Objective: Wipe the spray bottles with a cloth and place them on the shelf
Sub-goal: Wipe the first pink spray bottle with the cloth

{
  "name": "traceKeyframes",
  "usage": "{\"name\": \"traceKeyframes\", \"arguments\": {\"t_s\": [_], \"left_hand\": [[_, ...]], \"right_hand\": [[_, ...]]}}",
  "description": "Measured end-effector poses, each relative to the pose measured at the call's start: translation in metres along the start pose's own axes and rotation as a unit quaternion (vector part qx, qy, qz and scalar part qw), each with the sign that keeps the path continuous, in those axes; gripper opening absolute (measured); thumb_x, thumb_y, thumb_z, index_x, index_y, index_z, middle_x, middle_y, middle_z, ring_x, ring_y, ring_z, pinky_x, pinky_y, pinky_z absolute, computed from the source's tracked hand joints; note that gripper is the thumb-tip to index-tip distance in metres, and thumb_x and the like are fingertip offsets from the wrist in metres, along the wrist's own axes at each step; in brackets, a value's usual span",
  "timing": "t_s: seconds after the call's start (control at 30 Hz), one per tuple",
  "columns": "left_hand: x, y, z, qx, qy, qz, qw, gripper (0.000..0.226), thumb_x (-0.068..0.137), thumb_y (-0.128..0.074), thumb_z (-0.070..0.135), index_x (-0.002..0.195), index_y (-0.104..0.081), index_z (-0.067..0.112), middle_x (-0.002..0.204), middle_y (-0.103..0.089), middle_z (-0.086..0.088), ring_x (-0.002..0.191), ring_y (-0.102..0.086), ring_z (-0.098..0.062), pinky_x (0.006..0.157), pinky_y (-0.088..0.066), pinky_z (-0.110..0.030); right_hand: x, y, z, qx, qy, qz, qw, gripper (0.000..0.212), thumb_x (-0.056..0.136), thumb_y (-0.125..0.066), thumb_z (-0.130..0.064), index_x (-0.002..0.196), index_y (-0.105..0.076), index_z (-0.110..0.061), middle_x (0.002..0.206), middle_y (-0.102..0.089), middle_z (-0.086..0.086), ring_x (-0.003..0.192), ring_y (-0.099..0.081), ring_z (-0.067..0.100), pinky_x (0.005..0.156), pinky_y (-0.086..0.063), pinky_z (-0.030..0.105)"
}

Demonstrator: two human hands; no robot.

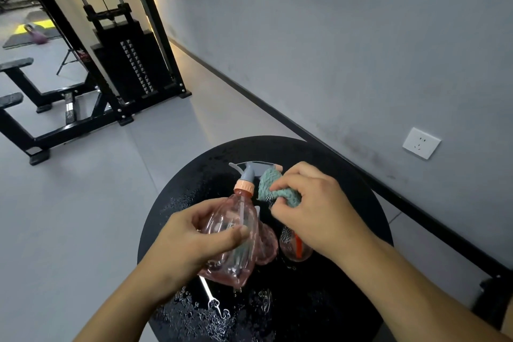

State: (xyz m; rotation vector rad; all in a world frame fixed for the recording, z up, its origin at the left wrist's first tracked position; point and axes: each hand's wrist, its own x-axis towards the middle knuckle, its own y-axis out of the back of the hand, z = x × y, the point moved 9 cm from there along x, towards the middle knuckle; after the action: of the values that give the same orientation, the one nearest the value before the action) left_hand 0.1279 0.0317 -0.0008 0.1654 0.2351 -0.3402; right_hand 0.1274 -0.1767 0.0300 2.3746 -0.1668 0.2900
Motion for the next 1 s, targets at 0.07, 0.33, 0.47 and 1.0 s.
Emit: {"name": "traceKeyframes", "arguments": {"t_s": [0.07,0.33,0.47,1.0], "left_hand": [[0.0010,0.0010,-0.0011,-0.007,0.000,0.000,1.000,0.059,0.057,-0.094,0.037,0.113,-0.079,0.029,0.104,-0.081,-0.015,0.088,-0.080,-0.040,0.078,-0.066,-0.047],[0.0025,0.0022,-0.0007,-0.007,-0.005,0.005,1.000,0.069,0.057,-0.094,0.039,0.122,-0.075,0.023,0.107,-0.081,-0.015,0.091,-0.080,-0.040,0.083,-0.065,-0.049],[0.0029,0.0038,-0.0027,-0.021,-0.004,0.007,1.000,0.060,0.061,-0.095,0.035,0.118,-0.077,0.026,0.107,-0.081,-0.017,0.091,-0.079,-0.043,0.081,-0.065,-0.052],[0.0047,0.0010,-0.0003,-0.009,-0.017,0.003,1.000,0.051,0.066,-0.094,0.030,0.115,-0.079,0.029,0.105,-0.081,-0.014,0.092,-0.080,-0.036,0.078,-0.066,-0.042]], "right_hand": [[-0.0010,-0.0046,-0.0003,-0.005,-0.003,-0.015,1.000,0.018,0.091,-0.068,-0.025,0.107,-0.075,-0.030,0.106,-0.054,-0.021,0.095,-0.060,-0.002,0.077,-0.056,0.021],[-0.0024,-0.0024,0.0007,0.012,-0.007,0.005,1.000,0.022,0.093,-0.067,-0.025,0.112,-0.074,-0.031,0.108,-0.055,-0.021,0.097,-0.059,-0.003,0.077,-0.053,0.012],[-0.0031,-0.0060,0.0015,0.016,-0.011,-0.007,1.000,0.021,0.093,-0.066,-0.026,0.111,-0.074,-0.032,0.108,-0.056,-0.022,0.097,-0.060,-0.004,0.076,-0.053,0.013],[-0.0024,-0.0021,0.0015,0.049,-0.012,0.022,0.998,0.025,0.092,-0.070,-0.024,0.116,-0.074,-0.031,0.111,-0.060,-0.019,0.096,-0.062,-0.005,0.077,-0.050,0.006]]}}
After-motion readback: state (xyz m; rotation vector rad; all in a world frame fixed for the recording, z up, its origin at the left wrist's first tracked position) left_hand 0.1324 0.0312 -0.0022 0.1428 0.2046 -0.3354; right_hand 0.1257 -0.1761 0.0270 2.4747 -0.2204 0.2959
